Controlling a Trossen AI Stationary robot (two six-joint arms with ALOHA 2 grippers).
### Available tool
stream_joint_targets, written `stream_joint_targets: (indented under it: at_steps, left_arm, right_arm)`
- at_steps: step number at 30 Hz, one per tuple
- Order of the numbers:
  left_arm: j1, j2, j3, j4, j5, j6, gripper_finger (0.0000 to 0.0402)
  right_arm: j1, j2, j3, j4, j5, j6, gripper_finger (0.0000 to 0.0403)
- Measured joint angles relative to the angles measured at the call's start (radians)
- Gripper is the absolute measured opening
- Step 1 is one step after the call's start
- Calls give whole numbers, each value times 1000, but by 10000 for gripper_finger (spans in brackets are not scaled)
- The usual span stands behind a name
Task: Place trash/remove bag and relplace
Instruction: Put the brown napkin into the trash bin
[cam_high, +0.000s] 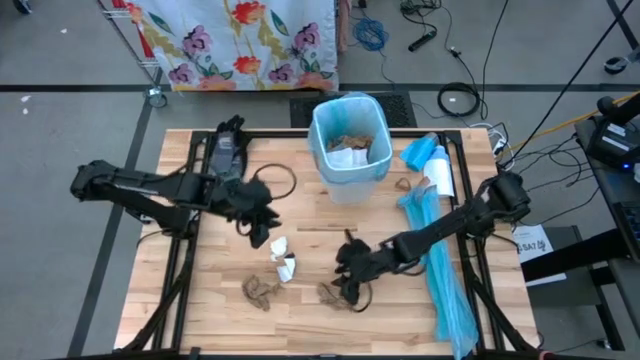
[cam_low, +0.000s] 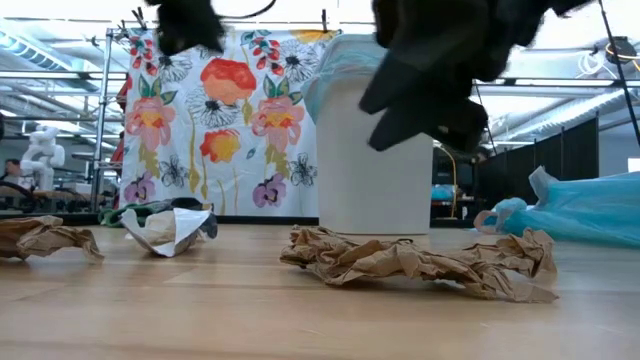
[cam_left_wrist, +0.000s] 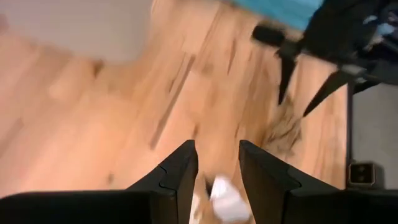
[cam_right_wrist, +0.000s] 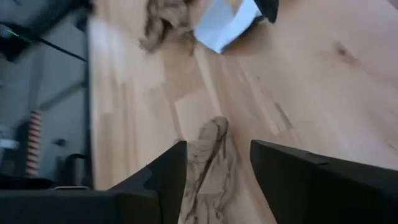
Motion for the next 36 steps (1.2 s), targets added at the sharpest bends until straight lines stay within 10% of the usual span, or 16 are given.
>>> stream_joint_targets:
  at_steps: [10,23,28,36]
  left_arm:
    - [-163,-154,-313,94,-64,-248,123]
    - [-273,-191,-530,53,-130,-562,123]
    - [-286,-191,-538,55,-142,-580,123]
    - [-285,-191,-537,60,-154,-579,123]
  right_arm:
    - [-1,260,444,-461,-61,1,162]
    - [5,507,620,-665,-128,170,128]
    - [9,489,635,-710,-145,206,15]
    - [2,287,742,-1063,-20,234,3]
